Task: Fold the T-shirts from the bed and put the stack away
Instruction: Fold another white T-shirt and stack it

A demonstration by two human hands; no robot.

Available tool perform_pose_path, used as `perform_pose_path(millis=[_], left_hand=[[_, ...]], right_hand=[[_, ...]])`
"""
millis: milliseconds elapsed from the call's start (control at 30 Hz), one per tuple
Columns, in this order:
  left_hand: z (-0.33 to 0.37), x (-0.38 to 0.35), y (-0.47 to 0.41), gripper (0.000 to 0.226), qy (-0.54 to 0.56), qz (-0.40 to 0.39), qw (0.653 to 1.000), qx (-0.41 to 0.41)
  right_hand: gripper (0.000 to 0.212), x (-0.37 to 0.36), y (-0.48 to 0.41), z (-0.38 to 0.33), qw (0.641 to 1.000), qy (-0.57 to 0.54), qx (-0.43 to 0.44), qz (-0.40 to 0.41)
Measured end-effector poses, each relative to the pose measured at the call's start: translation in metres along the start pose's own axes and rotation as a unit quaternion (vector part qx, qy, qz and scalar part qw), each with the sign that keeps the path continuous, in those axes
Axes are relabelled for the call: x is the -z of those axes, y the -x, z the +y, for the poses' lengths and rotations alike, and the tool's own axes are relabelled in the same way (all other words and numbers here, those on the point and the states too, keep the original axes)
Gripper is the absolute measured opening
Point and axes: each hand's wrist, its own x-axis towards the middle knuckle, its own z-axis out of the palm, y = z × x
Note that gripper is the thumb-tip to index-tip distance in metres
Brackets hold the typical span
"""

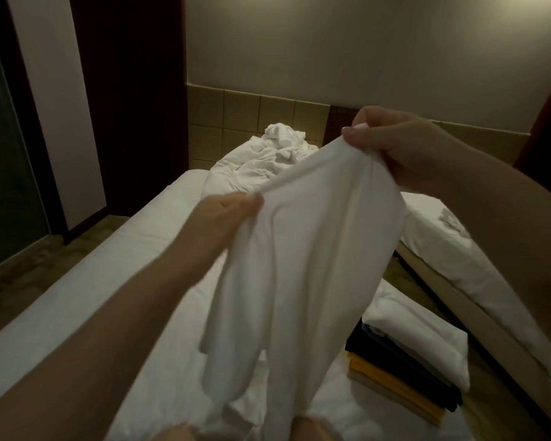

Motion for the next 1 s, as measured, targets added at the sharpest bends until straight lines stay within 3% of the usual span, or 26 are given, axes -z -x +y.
perform_pose_path(millis=[67, 167, 267, 400, 533, 600, 700, 867, 1000], left_hand=[[0.008, 0.016, -0.011, 0.029, 0.030, -0.042, 0.997, 0.056], [0.003, 0.018, -0.017, 0.055, -0.191, -0.125, 0.973, -0.021], [-0.020, 0.011, -0.010, 0.079, -0.273, -0.067, 0.957, -0.069], [-0.034, 0.005, -0.001, 0.083, -0.198, -0.020, 0.978, -0.063], [-0.039, 0.002, -0.003, 0.028, -0.176, 0.051, 0.979, -0.087], [-0.044, -0.004, 0.003, 0.020, -0.200, 0.070, 0.969, -0.125], [-0.057, -0.025, 0.017, 0.031, -0.160, 0.038, 0.979, -0.121], [-0.074, -0.057, 0.038, 0.039, -0.019, -0.107, 0.991, 0.078], [-0.077, -0.061, 0.037, 0.054, -0.003, -0.075, 0.993, 0.089]], right_hand=[[0.023, 0.002, 0.000, -0.005, 0.999, -0.022, 0.031, 0.014], [0.022, -0.002, 0.000, -0.010, 0.997, 0.020, 0.060, 0.034], [0.021, -0.005, 0.000, -0.010, 0.996, 0.050, 0.062, 0.042], [0.020, -0.006, 0.005, -0.013, 0.994, 0.077, 0.060, 0.042], [0.023, 0.001, 0.008, -0.018, 0.995, 0.065, 0.053, 0.062], [0.024, 0.005, 0.008, -0.016, 0.995, 0.056, 0.046, 0.066], [0.022, 0.006, 0.009, -0.013, 0.994, 0.075, 0.035, 0.064], [0.022, 0.008, 0.009, -0.013, 0.994, 0.071, 0.043, 0.066], [0.022, 0.019, 0.010, -0.006, 0.994, 0.080, 0.023, 0.070]])
